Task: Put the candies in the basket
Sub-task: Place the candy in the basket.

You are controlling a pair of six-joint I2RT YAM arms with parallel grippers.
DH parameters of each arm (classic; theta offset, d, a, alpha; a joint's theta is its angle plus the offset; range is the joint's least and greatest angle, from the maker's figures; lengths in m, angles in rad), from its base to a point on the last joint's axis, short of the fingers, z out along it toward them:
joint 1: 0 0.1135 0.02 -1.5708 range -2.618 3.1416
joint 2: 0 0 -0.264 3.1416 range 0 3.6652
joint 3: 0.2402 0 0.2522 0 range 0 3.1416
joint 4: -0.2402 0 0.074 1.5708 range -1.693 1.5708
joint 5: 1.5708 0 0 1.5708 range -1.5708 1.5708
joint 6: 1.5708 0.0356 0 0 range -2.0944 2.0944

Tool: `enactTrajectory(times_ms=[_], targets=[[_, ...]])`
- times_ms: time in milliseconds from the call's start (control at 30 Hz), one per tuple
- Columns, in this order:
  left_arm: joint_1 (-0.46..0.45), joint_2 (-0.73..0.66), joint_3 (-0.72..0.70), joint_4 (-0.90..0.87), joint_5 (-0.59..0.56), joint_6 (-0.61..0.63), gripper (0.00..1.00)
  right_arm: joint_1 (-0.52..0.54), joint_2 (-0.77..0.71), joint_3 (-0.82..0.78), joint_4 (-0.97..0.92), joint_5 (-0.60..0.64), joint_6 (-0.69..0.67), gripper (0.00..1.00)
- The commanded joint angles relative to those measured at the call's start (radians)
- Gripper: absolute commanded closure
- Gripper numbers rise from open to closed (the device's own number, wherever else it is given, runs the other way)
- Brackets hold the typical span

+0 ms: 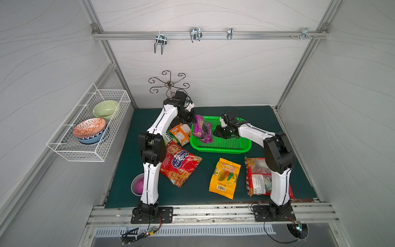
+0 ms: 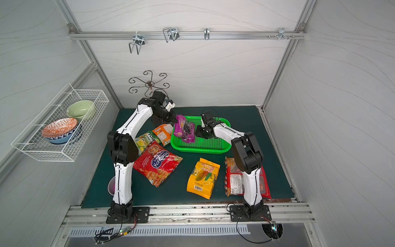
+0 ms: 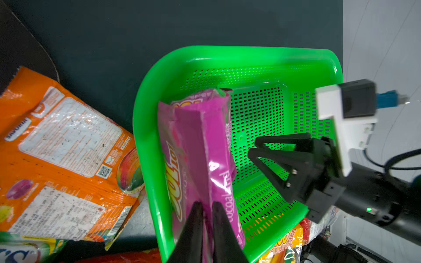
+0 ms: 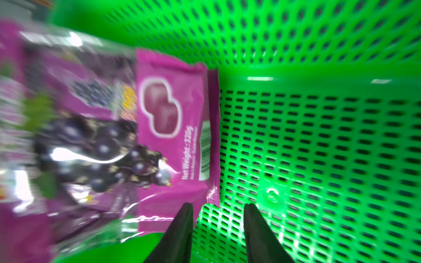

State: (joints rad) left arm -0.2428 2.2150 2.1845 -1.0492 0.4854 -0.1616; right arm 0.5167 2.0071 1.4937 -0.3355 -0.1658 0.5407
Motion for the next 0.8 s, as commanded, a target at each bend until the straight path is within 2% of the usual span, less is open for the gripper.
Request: enactTrajectory(times_ms=[0,133,300,600,767], targets=[[0.008,0.006,0.066,0.041,-0.003,-0.001,0.85,-0.022,-0.068,-0.022,-0.023,-0.023,-0.047,0.59],[0.007,-0.002,0.064,0.04,-0.001,0.003,0.85,-0.021,-0.039,-0.017,-0.002,-0.058,-0.068,0.64],[0.008,-0.009,0.059,0.039,0.007,0.002,0.84,0.007,0.055,0.077,-0.016,-0.043,-0.075,0.8],[0.013,-0.042,0.037,0.033,0.005,0.016,0.81,0.062,0.2,0.19,-0.03,-0.013,-0.065,0.86],[0.03,-0.08,-0.045,0.033,-0.002,0.022,0.71,0.084,0.235,0.2,-0.004,-0.039,-0.061,0.86]])
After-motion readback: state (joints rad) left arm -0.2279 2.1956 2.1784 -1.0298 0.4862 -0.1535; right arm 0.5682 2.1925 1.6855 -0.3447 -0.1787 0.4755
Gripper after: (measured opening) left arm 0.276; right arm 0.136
